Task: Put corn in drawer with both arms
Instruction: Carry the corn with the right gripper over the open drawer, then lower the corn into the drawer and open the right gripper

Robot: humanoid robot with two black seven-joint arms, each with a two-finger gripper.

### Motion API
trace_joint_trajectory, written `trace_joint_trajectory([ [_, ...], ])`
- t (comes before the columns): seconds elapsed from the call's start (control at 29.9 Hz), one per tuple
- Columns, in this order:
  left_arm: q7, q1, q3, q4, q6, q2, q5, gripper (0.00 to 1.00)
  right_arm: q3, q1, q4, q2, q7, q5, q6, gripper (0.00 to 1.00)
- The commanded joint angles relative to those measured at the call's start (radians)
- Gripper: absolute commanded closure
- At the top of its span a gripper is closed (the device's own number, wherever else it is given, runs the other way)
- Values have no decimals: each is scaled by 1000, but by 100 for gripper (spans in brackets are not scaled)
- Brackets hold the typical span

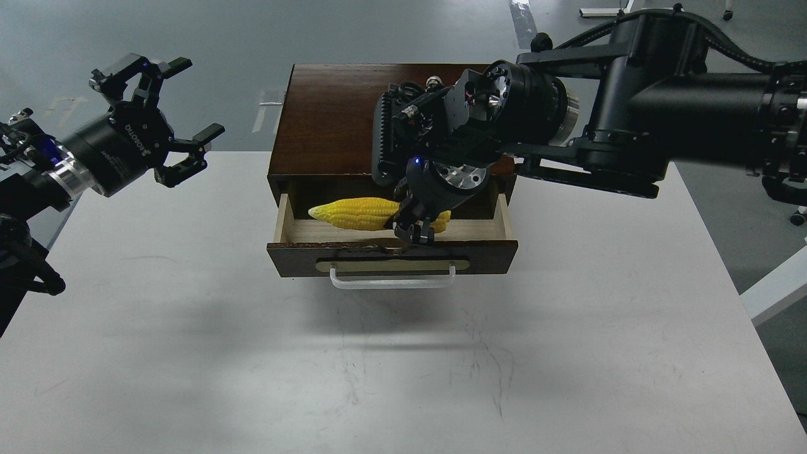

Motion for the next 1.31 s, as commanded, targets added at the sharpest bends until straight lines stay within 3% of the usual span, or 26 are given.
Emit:
trace_joint_trajectory([
  [0.0, 0, 0, 0, 0, 0, 6, 0, 2, -11, -1, 0, -6, 0, 0, -2, 100],
  [0.37, 0, -2, -1, -2, 0, 9, 0, 2, -26, -11, 0, -18, 0, 1, -2, 99],
  [0.6, 0, -2, -12, -2, 0, 7, 0, 2, -29, -16, 0, -27, 0, 1, -2, 75],
  [1.27, 0, 0, -12, -2, 0, 7, 0, 2, -29, -16, 0, -27, 0, 3, -2, 49],
])
